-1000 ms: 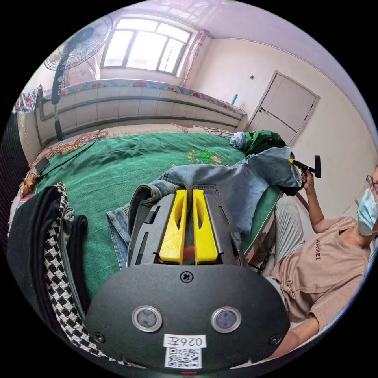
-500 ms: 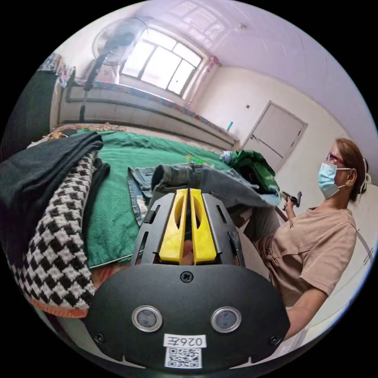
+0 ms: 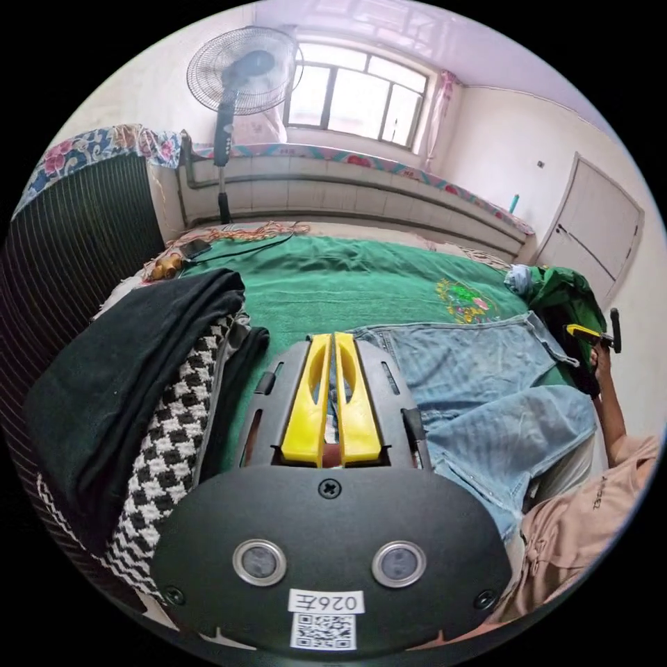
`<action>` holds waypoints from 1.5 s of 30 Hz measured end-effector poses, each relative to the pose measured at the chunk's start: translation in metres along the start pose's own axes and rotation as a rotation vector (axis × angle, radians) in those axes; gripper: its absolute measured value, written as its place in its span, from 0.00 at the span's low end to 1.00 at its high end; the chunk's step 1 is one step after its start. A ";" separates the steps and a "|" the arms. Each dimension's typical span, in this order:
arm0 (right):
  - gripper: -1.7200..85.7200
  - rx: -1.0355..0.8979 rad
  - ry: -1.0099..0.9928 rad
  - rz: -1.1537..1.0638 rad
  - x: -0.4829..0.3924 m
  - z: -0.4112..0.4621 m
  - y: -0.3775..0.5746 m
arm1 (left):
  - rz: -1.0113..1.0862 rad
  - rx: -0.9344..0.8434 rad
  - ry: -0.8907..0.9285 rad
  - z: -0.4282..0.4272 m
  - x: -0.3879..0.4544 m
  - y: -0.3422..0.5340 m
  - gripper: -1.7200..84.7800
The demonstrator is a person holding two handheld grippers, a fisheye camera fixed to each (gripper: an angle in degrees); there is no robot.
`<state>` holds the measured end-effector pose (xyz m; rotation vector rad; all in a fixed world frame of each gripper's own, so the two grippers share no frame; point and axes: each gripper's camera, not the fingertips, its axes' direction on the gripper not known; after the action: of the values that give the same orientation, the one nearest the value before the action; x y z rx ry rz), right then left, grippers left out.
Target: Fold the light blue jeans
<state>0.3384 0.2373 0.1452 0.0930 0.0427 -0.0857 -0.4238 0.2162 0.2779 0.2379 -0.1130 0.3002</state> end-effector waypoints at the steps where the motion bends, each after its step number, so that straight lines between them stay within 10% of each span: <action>1: 0.13 -0.030 -0.018 -0.009 0.000 0.010 -0.010 | -0.010 -0.011 -0.009 0.005 -0.002 -0.007 0.08; 8: 0.28 -0.211 0.151 -0.010 0.011 0.075 -0.083 | 0.013 -0.525 0.115 0.135 -0.014 -0.101 0.36; 13: 0.24 -0.319 0.048 0.138 0.050 0.120 -0.097 | 0.160 -0.582 -0.036 0.133 0.033 -0.146 0.27; 17: 0.02 -0.265 0.029 0.158 0.042 0.095 -0.107 | 0.191 -0.494 0.019 0.094 0.046 -0.170 0.06; 29: 0.00 0.123 0.145 0.113 -0.052 -0.093 -0.162 | 0.112 -0.203 0.025 -0.109 0.019 -0.266 0.04; 39: 0.01 -0.290 0.373 0.347 0.001 0.033 -0.244 | 0.202 -0.578 -0.129 -0.004 0.080 -0.305 0.08; 45: 0.00 -0.296 0.589 0.259 -0.055 0.031 -0.240 | 0.132 -0.426 -0.189 -0.094 0.099 -0.284 0.02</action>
<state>0.2639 0.0008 0.1563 -0.1749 0.6282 0.2100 -0.2360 0.0032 0.1403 -0.1653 -0.3755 0.3768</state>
